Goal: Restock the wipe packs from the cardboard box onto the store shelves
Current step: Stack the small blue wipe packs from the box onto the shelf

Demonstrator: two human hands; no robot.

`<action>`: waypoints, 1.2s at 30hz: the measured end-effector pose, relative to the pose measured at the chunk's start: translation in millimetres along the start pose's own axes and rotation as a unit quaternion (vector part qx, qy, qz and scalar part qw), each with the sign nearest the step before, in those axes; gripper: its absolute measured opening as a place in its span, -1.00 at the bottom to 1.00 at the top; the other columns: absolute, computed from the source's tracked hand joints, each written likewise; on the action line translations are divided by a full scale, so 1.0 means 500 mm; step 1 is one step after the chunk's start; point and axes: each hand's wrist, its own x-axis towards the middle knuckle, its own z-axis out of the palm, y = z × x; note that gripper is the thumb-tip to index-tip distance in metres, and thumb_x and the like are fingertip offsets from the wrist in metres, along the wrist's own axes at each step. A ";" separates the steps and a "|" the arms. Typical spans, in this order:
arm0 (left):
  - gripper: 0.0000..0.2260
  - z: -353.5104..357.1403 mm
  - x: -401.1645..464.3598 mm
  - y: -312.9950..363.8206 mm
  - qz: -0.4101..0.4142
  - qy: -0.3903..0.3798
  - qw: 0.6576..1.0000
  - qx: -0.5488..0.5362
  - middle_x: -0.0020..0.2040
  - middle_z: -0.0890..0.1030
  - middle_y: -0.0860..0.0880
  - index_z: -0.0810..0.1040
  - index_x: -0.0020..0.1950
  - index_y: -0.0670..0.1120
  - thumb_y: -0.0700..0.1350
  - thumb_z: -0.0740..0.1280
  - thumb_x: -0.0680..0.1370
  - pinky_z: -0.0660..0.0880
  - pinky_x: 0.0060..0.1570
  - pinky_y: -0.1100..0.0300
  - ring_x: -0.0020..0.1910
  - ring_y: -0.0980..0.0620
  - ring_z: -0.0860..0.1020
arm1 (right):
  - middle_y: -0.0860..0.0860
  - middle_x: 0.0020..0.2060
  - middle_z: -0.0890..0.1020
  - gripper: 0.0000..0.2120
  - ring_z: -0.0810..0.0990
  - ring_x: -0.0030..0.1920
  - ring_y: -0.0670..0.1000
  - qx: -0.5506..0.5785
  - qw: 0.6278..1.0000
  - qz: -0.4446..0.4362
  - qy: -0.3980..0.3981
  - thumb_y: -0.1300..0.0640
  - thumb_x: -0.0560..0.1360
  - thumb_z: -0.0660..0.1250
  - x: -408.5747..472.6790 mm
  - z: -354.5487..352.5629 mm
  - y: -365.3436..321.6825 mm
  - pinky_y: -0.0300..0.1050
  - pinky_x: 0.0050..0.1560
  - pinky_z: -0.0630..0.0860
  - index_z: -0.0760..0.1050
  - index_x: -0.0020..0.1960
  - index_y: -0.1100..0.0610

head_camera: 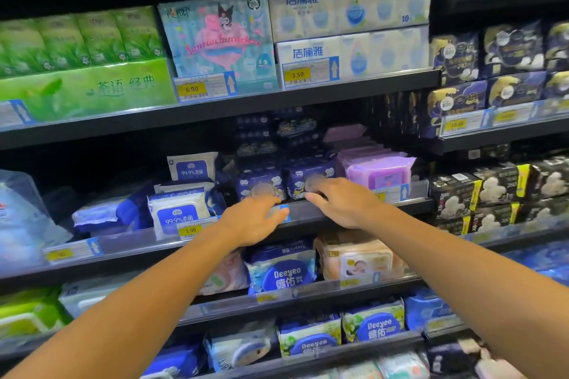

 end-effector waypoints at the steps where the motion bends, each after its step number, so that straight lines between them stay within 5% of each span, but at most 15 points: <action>1: -0.52 0.001 -0.007 -0.003 0.003 0.011 1.000 -0.001 0.44 0.46 0.01 0.35 0.49 0.07 0.25 0.06 0.64 0.44 0.27 -0.09 0.36 -0.05 0.45 | 0.01 0.43 0.46 -0.49 0.40 0.41 0.10 0.010 1.000 -0.010 0.012 -0.24 0.65 0.03 -0.009 0.004 0.000 0.09 0.33 0.42 0.40 0.46 0.00; 8: -0.49 0.011 -0.109 -0.024 0.126 0.132 0.983 -0.019 0.53 0.35 -0.04 0.30 0.55 -0.05 0.04 0.28 0.63 0.21 0.47 0.08 0.50 -0.04 0.29 | -0.01 0.56 0.24 -0.45 0.10 0.58 0.02 0.015 0.989 -0.123 0.080 -0.10 0.64 0.22 -0.115 0.027 -0.023 -0.03 0.58 0.05 0.24 0.57 0.05; 11: -0.50 0.046 -0.167 -0.040 0.143 0.173 0.974 -0.024 0.57 0.27 -0.02 0.31 0.55 -0.05 0.04 0.27 0.64 0.14 0.52 0.07 0.55 -0.02 0.20 | -0.04 0.56 0.23 -0.44 0.07 0.59 0.00 0.036 0.987 -0.136 0.080 -0.08 0.63 0.24 -0.171 0.053 -0.035 -0.01 0.58 0.06 0.22 0.58 0.03; 15: -0.54 0.120 -0.261 -0.057 0.177 0.179 0.968 -0.019 0.52 0.38 -0.03 0.42 0.49 -0.05 0.08 0.22 0.62 0.22 0.50 0.02 0.50 -0.07 0.32 | -0.03 0.51 0.34 -0.46 0.12 0.58 0.00 0.098 0.985 -0.130 0.048 -0.03 0.61 0.30 -0.259 0.114 -0.061 -0.01 0.56 0.11 0.29 0.54 0.06; 25: -0.55 0.422 -0.484 -0.114 0.121 0.037 0.989 -0.083 0.45 0.47 -0.04 0.51 0.41 -0.09 0.10 0.18 0.60 0.36 0.41 0.01 0.41 -0.09 0.45 | 0.01 0.52 0.33 -0.36 0.20 0.55 0.07 0.127 0.979 -0.098 -0.122 -0.26 0.59 0.16 -0.436 0.398 -0.094 0.09 0.54 0.17 0.25 0.56 0.06; 32: -0.46 0.612 -0.590 -0.140 0.070 -0.118 0.986 -0.098 0.45 0.46 -0.07 0.44 0.47 -0.05 0.17 0.08 0.58 0.40 0.38 -0.10 0.42 -0.11 0.42 | 0.06 0.52 0.33 -0.41 0.22 0.53 0.08 0.135 0.959 -0.090 -0.234 -0.06 0.61 0.29 -0.514 0.584 -0.132 -0.05 0.53 0.12 0.22 0.57 0.08; 36: -0.52 0.699 -0.627 -0.134 0.064 -0.184 0.976 -0.096 0.53 0.35 -0.04 0.37 0.52 -0.05 0.07 0.24 0.63 0.23 0.48 0.03 0.50 -0.06 0.29 | 0.06 0.51 0.33 -0.41 0.20 0.54 0.10 0.143 0.940 -0.047 -0.305 -0.05 0.61 0.30 -0.572 0.690 -0.141 -0.03 0.53 0.13 0.22 0.57 0.06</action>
